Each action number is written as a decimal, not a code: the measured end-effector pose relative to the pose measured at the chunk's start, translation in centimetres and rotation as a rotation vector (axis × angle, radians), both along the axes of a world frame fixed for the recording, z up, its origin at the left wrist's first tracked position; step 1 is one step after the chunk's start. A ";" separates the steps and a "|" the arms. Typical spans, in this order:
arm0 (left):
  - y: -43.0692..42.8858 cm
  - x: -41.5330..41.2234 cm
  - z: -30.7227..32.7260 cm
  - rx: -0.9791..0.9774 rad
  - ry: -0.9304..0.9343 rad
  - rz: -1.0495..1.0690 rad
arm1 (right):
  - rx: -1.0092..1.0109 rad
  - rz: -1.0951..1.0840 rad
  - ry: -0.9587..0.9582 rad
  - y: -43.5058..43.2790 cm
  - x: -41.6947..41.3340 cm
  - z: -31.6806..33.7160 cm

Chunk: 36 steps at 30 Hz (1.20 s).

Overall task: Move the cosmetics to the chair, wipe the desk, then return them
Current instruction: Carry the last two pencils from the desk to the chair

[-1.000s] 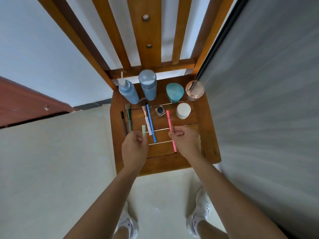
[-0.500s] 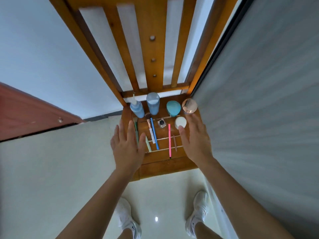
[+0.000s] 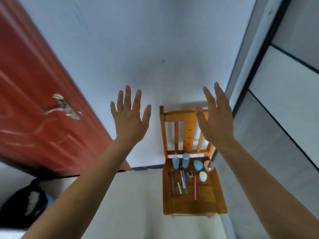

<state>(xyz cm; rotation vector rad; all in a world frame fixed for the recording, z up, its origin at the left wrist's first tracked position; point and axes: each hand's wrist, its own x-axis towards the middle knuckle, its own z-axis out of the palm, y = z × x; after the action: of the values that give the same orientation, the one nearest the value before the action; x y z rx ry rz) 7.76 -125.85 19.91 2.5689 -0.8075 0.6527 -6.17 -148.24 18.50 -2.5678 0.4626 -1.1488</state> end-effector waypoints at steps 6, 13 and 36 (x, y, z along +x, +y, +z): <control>13.2 -7.8 4.0 -0.038 -0.103 0.334 | 0.055 0.345 -0.037 9.2 3.2 3.9; 31.9 -25.9 2.1 -0.036 0.041 0.935 | 0.028 0.964 -0.103 32.4 2.2 2.8; 73.1 -53.3 -1.6 -0.215 0.034 1.607 | -0.045 1.695 0.180 86.2 -15.9 -1.4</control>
<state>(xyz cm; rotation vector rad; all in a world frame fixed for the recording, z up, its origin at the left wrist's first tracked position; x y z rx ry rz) -45.52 -52.76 18.35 2.4913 1.4662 0.9290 -22.11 -62.04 17.06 -1.9079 -1.4355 -0.2220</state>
